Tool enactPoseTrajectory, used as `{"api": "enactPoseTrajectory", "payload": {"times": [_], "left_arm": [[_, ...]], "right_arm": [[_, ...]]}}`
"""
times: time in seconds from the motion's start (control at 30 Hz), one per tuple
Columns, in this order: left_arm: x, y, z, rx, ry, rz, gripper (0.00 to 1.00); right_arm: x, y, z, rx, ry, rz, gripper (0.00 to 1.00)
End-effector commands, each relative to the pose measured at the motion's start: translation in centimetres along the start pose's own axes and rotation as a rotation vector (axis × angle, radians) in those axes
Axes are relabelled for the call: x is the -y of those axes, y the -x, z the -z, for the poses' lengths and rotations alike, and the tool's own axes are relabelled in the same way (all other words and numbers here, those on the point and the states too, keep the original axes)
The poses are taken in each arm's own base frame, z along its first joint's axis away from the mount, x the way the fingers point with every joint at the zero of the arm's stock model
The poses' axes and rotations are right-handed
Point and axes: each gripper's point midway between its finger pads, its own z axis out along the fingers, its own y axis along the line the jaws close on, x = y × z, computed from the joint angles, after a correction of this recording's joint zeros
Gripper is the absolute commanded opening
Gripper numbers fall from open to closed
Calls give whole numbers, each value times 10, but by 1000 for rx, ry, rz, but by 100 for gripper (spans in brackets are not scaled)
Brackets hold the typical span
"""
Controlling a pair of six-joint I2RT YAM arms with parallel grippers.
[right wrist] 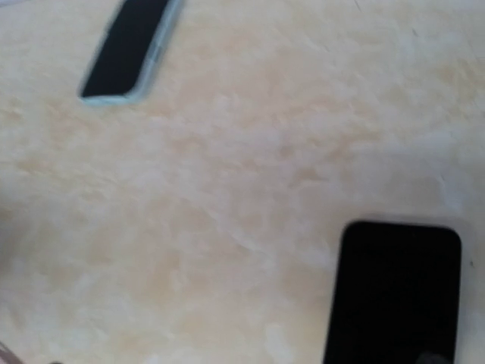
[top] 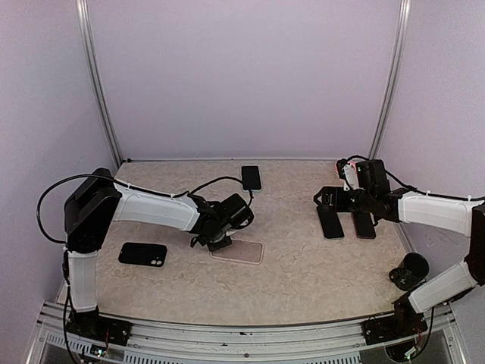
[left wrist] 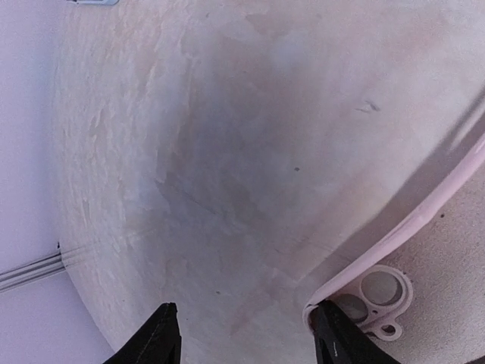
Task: Put the phone into the phone case
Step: Place the phone case at the center of the board, then move the phone to the phone.
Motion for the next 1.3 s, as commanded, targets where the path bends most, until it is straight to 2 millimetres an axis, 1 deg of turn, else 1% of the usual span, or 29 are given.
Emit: {"api": "enactPoseTrajectory", "payload": {"times": [0.0, 0.07, 0.17, 0.2, 0.27, 0.4, 0.47, 0.53, 0.6, 0.63, 0.73, 0.9, 1.1, 1.27], "left_arm": [[-32, 16, -7, 26, 116, 25, 59], [-45, 23, -8, 45, 155, 52, 60], [-58, 31, -7, 68, 180, 89, 60], [-60, 32, -8, 69, 185, 93, 60], [-67, 32, -10, 58, 211, 105, 60], [-74, 31, -14, 41, 239, 141, 60], [-79, 33, -9, 59, 235, 189, 60], [-84, 36, -1, 81, 229, 246, 67], [-92, 39, 10, 105, 221, 307, 73], [-92, 40, 14, 116, 209, 332, 75], [-94, 45, 26, 153, 181, 397, 86], [-91, 54, 44, 203, 137, 460, 98], [-86, 64, 57, 251, 91, 522, 99], [-90, 64, 62, 269, 84, 606, 99]], "right_arm": [[24, -12, -15, -57, -85, -37, 99], [31, -20, -22, -86, -106, -46, 99], [44, -32, -31, -120, -156, -49, 99], [48, -36, -34, -132, -176, -49, 99], [58, -43, -39, -155, -218, -48, 99], [68, -57, -51, -204, -259, -41, 99], [73, -62, -54, -219, -276, -37, 99], [76, -67, -56, -235, -289, -33, 99], [78, -67, -56, -238, -299, -26, 99], [79, -68, -56, -241, -306, -22, 99], [81, -70, -58, -252, -310, -10, 99], [81, -79, -65, -294, -296, 9, 99], [83, -86, -70, -319, -303, 18, 99], [83, -91, -72, -343, -297, 26, 98]]}}
